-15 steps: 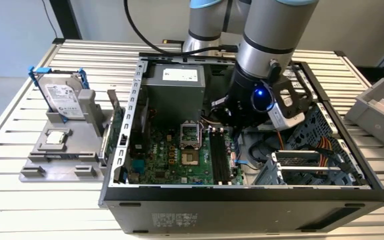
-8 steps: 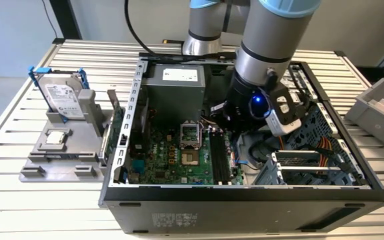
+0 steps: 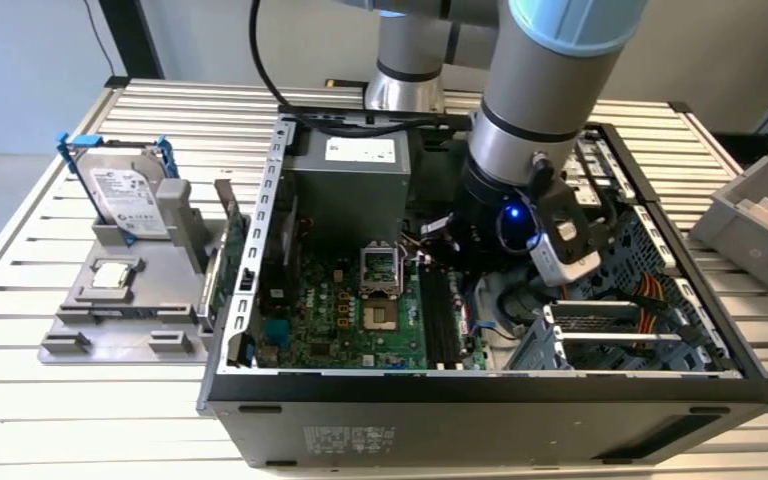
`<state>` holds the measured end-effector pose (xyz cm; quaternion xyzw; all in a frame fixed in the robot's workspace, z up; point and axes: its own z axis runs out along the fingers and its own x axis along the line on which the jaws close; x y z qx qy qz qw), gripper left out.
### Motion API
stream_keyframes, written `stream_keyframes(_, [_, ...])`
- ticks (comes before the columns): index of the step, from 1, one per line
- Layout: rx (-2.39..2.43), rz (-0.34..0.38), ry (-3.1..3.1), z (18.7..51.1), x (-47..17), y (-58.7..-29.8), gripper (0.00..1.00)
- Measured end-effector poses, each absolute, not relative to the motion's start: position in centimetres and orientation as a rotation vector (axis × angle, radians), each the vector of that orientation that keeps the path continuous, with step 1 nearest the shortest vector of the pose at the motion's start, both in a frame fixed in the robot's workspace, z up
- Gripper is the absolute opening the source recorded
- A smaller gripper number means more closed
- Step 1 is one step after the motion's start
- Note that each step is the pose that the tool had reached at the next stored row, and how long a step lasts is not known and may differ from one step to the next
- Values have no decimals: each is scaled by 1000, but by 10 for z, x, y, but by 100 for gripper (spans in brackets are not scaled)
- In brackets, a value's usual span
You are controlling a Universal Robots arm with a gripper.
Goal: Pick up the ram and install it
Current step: 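Insert the ram into the slot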
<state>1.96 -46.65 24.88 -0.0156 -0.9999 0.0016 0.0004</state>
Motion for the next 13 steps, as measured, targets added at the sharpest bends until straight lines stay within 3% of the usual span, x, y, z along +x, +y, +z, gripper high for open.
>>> stream_keyframes(13, [-14,5,-3141,232,18,-471,0])
